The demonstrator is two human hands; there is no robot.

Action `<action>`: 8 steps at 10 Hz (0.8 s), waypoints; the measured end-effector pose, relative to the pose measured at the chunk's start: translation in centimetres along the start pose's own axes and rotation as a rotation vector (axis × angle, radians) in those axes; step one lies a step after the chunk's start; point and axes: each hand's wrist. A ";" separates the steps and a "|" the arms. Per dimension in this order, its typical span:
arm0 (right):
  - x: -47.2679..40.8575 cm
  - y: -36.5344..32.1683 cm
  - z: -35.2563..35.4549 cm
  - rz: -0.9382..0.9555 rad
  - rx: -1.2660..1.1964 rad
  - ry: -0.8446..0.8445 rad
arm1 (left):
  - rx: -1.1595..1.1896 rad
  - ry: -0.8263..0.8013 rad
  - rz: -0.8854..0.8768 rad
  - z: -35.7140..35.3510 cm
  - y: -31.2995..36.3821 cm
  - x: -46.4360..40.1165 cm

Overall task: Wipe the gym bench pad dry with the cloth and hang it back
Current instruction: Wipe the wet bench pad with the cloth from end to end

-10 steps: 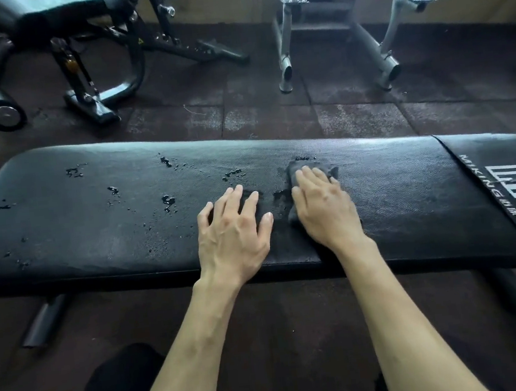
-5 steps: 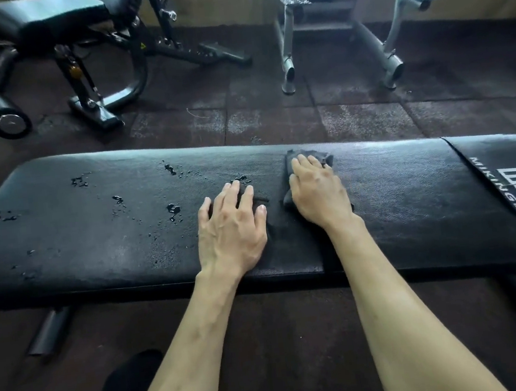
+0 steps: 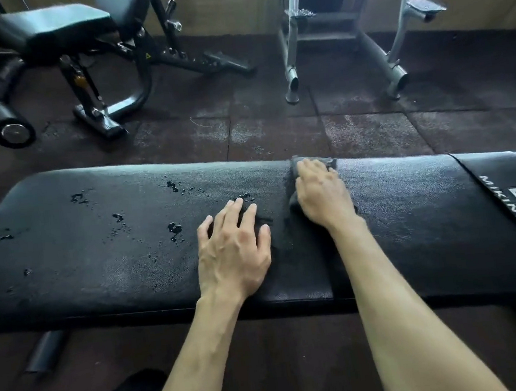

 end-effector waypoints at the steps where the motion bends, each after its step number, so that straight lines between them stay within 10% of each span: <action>1: 2.1 0.2 0.2 0.060 -0.077 -0.032 | -0.006 0.023 0.006 -0.2 0.0 0.1; 8: -0.6 1.3 1.0 -0.083 -0.031 0.057 | 0.023 0.010 0.010 0.1 0.2 -0.1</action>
Point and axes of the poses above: each hand's wrist, its own x-axis away from the middle knuckle, its own z-axis out of the back of the hand, y = z × x, and after that the axes turned 8 degrees about -x, right-handed
